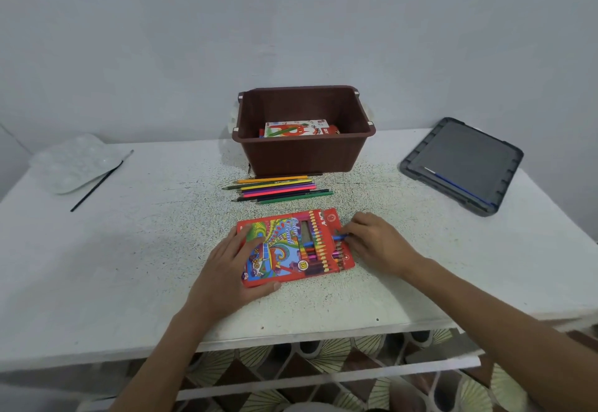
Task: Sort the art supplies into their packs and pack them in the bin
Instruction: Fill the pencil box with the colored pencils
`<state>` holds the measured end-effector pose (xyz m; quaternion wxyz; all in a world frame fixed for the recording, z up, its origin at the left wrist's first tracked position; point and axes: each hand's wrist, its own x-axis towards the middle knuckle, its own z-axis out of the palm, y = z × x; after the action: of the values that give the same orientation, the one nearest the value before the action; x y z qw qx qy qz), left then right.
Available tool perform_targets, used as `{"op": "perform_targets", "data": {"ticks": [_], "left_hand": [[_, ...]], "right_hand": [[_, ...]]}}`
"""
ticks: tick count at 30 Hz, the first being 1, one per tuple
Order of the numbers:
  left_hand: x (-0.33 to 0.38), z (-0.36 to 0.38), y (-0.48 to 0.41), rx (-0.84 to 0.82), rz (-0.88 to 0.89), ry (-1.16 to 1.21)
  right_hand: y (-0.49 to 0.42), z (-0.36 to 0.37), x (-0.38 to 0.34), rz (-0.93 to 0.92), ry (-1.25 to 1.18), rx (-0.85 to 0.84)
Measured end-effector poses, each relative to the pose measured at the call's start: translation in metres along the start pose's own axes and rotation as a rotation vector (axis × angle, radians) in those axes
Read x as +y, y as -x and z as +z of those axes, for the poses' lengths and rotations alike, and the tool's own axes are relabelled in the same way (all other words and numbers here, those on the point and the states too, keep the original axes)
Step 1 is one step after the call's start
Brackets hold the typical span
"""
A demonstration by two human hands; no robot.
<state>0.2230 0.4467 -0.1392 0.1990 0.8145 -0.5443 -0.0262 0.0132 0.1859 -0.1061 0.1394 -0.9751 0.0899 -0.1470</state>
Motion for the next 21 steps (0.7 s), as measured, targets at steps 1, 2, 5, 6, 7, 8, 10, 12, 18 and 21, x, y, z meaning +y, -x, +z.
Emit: {"op": "perform_targets", "data": {"ticks": [1, 2, 5, 6, 7, 8, 10, 12, 18, 21], "left_hand": [[0.0003, -0.0001, 0.0003, -0.002, -0.002, -0.001], [0.0003, -0.0004, 0.0003, -0.003, -0.004, 0.000], [-0.0004, -0.0004, 0.0004, -0.006, -0.012, -0.005], [-0.0008, -0.0003, 0.0004, -0.008, -0.014, -0.009], [-0.0009, -0.0001, 0.0001, -0.010, -0.013, -0.014], [-0.0009, 0.0001, -0.0001, -0.010, -0.013, -0.017], [-0.0004, 0.0000, -0.0002, -0.007, -0.010, -0.019], [0.0000, 0.0001, -0.0003, -0.001, -0.006, -0.018], [-0.0009, 0.0012, -0.0006, 0.003, -0.003, -0.012], [-0.0019, 0.0015, -0.0003, 0.013, 0.001, 0.002]], "right_hand": [[-0.0007, 0.0027, -0.0025, 0.035, -0.042, 0.003], [-0.0015, 0.0045, -0.0043, 0.071, -0.084, 0.009], [-0.0020, 0.0076, -0.0067, 0.149, -0.154, 0.005], [-0.0017, 0.0084, -0.0067, 0.170, -0.173, -0.005], [-0.0013, 0.0086, -0.0066, 0.195, -0.196, -0.018], [-0.0009, 0.0081, -0.0071, 0.219, -0.223, -0.034], [-0.0011, 0.0060, -0.0077, 0.268, -0.294, -0.074], [-0.0021, 0.0037, -0.0074, 0.307, -0.349, -0.095], [-0.0029, 0.0025, -0.0100, 0.316, -0.397, -0.057], [-0.0040, 0.0029, -0.0081, 0.355, -0.466, -0.076]]}}
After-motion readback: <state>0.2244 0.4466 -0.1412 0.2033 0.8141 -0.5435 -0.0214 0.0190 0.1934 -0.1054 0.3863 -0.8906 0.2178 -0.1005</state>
